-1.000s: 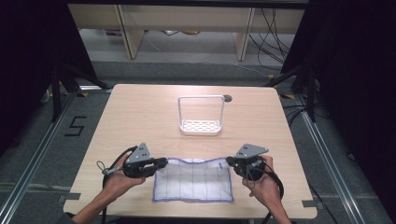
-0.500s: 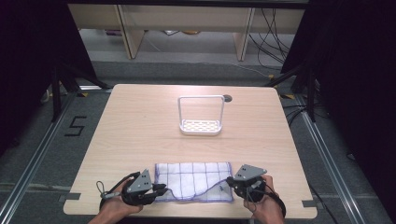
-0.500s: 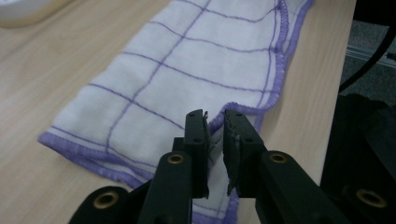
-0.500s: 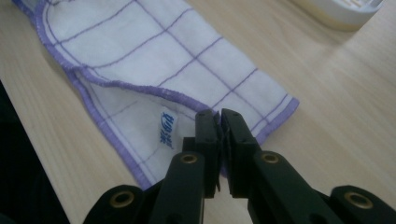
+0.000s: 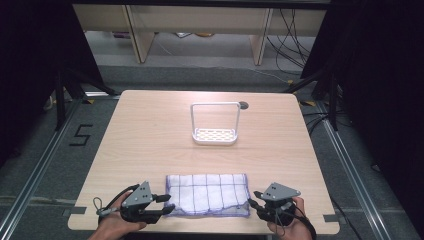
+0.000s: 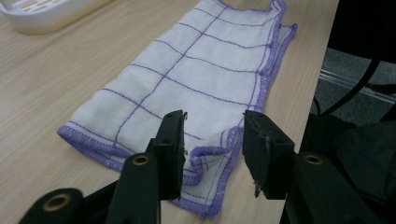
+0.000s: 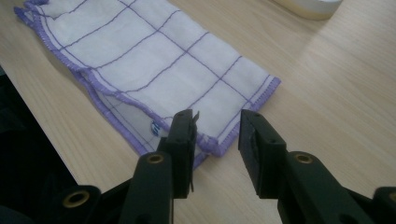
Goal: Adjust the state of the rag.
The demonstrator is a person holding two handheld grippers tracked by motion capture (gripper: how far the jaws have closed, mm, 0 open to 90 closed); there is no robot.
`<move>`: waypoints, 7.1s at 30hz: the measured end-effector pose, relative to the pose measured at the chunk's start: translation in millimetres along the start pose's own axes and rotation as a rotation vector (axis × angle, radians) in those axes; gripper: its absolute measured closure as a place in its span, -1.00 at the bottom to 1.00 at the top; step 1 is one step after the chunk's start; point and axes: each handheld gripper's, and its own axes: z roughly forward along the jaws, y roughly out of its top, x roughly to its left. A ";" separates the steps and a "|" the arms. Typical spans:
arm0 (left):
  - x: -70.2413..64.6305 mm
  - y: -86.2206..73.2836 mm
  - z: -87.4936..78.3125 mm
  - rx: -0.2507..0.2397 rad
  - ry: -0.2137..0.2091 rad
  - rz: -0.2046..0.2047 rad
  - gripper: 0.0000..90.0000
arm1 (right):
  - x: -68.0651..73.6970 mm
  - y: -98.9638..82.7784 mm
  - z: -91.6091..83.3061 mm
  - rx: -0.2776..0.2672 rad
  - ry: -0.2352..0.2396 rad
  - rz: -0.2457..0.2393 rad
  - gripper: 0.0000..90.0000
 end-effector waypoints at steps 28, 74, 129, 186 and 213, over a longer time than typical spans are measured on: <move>79.8 22.1 31.6 0.064 0.111 -0.122 -0.14 | 18.5 -4.5 8.7 0.103 0.010 0.021 0.45; 80.7 7.9 41.5 0.178 0.053 -0.063 0.90 | 18.4 -4.9 46.6 0.150 0.047 0.164 0.85; 50.6 33.8 46.8 0.033 0.020 -0.214 -0.19 | -83.6 109.3 146.2 0.171 0.046 0.124 0.86; 119.1 80.9 158.8 0.155 0.132 -0.137 0.23 | -81.9 90.5 149.6 0.208 -0.037 0.178 0.16; 104.4 95.5 135.8 0.035 0.071 -0.101 0.86 | -70.5 102.4 130.9 0.097 0.023 0.115 0.93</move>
